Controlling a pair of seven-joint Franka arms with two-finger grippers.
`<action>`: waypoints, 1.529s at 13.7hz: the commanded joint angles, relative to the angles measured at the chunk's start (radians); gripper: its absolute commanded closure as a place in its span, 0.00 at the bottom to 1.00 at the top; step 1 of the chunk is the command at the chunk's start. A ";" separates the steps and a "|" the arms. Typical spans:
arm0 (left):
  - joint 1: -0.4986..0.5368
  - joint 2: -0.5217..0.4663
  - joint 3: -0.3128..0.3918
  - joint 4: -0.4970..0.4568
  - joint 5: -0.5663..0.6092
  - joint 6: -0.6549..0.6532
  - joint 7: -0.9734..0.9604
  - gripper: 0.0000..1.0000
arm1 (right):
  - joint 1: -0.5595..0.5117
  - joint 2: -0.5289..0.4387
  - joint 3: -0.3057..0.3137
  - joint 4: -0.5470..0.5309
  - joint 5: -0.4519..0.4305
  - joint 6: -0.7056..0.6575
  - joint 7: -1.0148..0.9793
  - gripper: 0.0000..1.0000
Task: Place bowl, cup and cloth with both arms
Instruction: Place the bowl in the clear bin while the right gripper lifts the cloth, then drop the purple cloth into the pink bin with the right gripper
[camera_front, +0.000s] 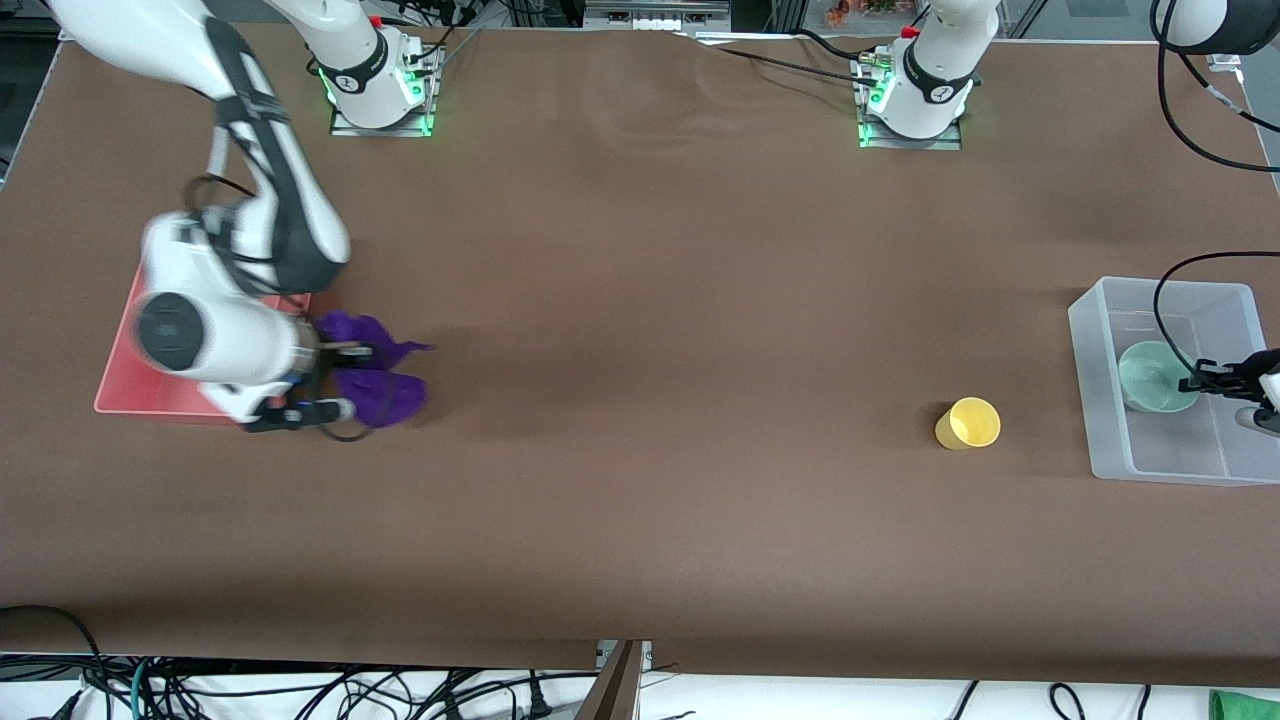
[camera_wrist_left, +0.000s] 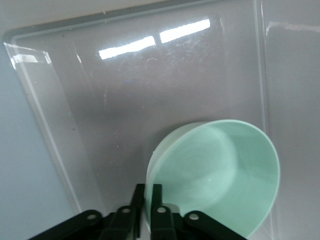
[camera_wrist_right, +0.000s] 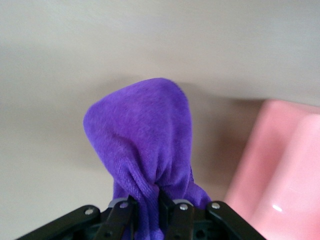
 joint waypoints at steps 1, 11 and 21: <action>0.000 -0.043 -0.005 0.000 -0.001 -0.013 0.046 0.00 | -0.046 -0.051 -0.086 0.027 -0.012 -0.153 -0.198 1.00; -0.231 -0.362 -0.055 0.015 0.008 -0.277 0.027 0.00 | -0.088 -0.068 -0.307 -0.091 -0.109 -0.160 -0.397 1.00; -0.276 -0.394 -0.136 0.010 -0.022 -0.432 -0.114 0.00 | -0.100 -0.115 -0.313 -0.118 -0.072 -0.035 -0.338 0.00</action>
